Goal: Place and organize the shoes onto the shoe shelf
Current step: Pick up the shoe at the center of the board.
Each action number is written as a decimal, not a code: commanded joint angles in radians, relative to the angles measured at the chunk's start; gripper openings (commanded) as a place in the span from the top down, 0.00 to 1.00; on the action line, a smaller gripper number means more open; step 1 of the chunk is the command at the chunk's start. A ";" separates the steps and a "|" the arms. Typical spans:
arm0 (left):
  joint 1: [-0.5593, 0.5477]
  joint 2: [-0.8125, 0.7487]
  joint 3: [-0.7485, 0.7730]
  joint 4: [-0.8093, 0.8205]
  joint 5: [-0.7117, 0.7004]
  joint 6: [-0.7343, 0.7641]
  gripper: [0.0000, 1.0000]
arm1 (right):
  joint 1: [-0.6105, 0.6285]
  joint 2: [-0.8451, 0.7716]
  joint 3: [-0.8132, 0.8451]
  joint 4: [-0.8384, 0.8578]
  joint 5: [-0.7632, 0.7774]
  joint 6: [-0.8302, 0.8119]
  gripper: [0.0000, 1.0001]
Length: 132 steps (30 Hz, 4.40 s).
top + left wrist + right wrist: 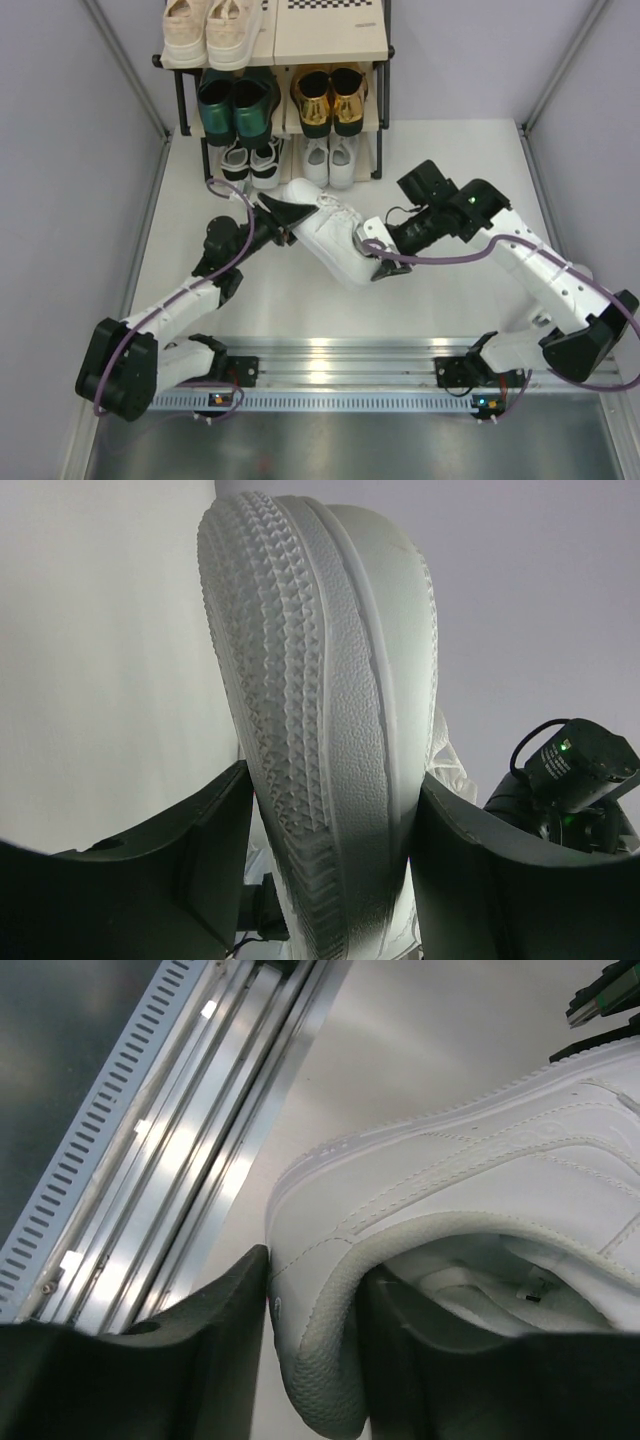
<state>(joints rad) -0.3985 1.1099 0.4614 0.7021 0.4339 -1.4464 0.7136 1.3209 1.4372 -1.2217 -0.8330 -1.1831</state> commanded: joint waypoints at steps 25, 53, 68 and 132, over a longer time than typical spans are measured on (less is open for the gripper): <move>0.013 -0.041 0.097 0.237 -0.015 -0.066 1.00 | -0.275 -0.492 -0.437 0.945 0.082 1.381 0.01; 0.010 -0.021 0.155 0.255 -0.103 -0.114 1.00 | 0.073 -0.545 -0.551 1.208 0.429 1.498 0.00; 0.000 -0.054 0.177 0.264 -0.156 -0.140 1.00 | 0.159 -0.439 -0.489 1.174 0.710 1.464 0.01; 0.027 -0.197 0.195 0.016 -0.261 -0.088 0.02 | -0.057 -0.189 -0.189 1.357 0.374 1.737 1.00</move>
<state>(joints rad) -0.3855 0.9504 0.6010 0.6964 0.1547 -1.5597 0.6895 1.1435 1.1603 -0.0441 -0.4320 0.5011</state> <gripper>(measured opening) 0.982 0.756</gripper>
